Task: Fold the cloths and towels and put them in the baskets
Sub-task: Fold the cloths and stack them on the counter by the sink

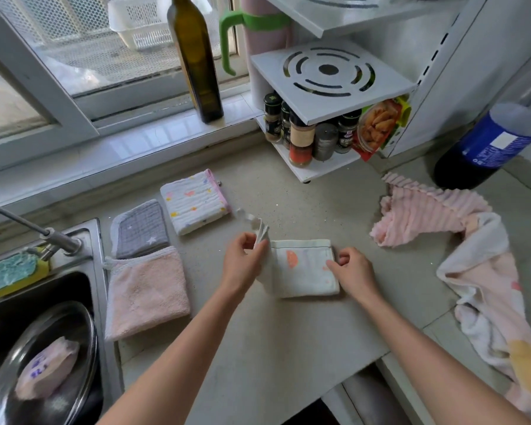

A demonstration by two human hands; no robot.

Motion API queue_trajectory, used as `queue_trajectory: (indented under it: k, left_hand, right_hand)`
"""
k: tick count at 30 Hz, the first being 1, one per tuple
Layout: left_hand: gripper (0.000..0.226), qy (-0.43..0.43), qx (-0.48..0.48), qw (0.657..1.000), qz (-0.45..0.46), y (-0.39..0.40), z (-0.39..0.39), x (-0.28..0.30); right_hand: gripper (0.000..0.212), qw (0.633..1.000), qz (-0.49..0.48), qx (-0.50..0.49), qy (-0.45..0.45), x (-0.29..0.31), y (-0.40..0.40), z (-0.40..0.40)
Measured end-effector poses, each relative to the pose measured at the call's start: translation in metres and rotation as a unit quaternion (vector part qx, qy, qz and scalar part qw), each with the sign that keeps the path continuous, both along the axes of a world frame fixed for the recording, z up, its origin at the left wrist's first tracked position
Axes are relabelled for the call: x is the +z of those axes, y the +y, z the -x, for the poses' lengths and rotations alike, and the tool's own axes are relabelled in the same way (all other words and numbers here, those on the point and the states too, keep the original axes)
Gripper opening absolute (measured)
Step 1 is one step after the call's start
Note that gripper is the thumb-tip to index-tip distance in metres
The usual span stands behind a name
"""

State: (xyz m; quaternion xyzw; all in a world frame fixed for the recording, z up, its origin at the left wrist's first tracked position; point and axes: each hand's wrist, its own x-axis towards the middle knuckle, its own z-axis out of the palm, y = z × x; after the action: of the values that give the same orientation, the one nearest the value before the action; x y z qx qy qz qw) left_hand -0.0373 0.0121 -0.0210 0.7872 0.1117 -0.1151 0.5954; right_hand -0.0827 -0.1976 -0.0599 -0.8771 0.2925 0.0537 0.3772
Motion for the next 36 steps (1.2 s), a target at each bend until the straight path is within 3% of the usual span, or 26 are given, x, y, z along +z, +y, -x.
queue_trajectory:
  k: [5, 12, 15, 18, 21, 24, 27, 29, 31, 33, 36]
  left_hand:
    - [0.008, 0.003, -0.067, 0.994, -0.089, -0.049, 0.007, -0.014]
    - [0.008, 0.013, -0.120, 0.987, -0.106, -0.097, 0.008, -0.028]
    - [0.013, 0.017, -0.121, 0.987, -0.107, -0.112, 0.009, -0.028]
    - [0.020, 0.043, -0.142, 0.985, -0.084, -0.120, 0.010, -0.029]
    - [0.029, 0.092, -0.132, 0.987, -0.023, -0.114, 0.005, -0.028]
    - [0.026, 0.113, -0.159, 0.981, -0.006, -0.099, -0.006, -0.029]
    - [0.026, -0.047, -0.190, 0.965, -0.172, -0.080, -0.022, -0.036]
    - [0.033, -0.104, -0.174, 0.953, -0.226, -0.065, -0.033, -0.041]
    - [0.037, -0.041, -0.210, 0.958, -0.193, -0.052, -0.045, -0.042]
    - [0.032, 0.036, -0.270, 0.949, -0.157, -0.044, -0.050, -0.040]
    - [0.022, 0.031, -0.289, 0.952, -0.100, -0.039, -0.042, -0.031]
  right_hand:
    - [0.021, 0.996, 0.017, 0.072, 0.047, 0.002, 0.000, -0.002]
    - [0.010, 0.996, -0.030, 0.014, 0.080, 0.007, -0.013, -0.006]
    - [0.009, 0.982, -0.172, -0.021, 0.075, 0.006, -0.024, -0.006]
    - [0.011, 0.914, -0.383, -0.109, 0.081, 0.017, -0.031, -0.002]
    - [0.025, 0.882, -0.446, -0.112, 0.107, 0.026, -0.038, -0.001]
    - [0.020, 0.907, -0.401, -0.064, 0.114, 0.026, -0.035, -0.005]
    - [0.019, 0.973, -0.198, 0.029, 0.118, 0.015, -0.023, -0.011]
    - [0.030, 0.986, -0.103, 0.055, 0.121, 0.012, -0.015, -0.013]
    - [0.041, 0.985, -0.092, 0.047, 0.135, 0.009, -0.012, -0.016]
    - [0.038, 0.980, -0.123, 0.061, 0.146, 0.011, -0.015, -0.017]
    - [0.031, 0.962, -0.250, 0.069, 0.086, 0.021, -0.026, -0.008]
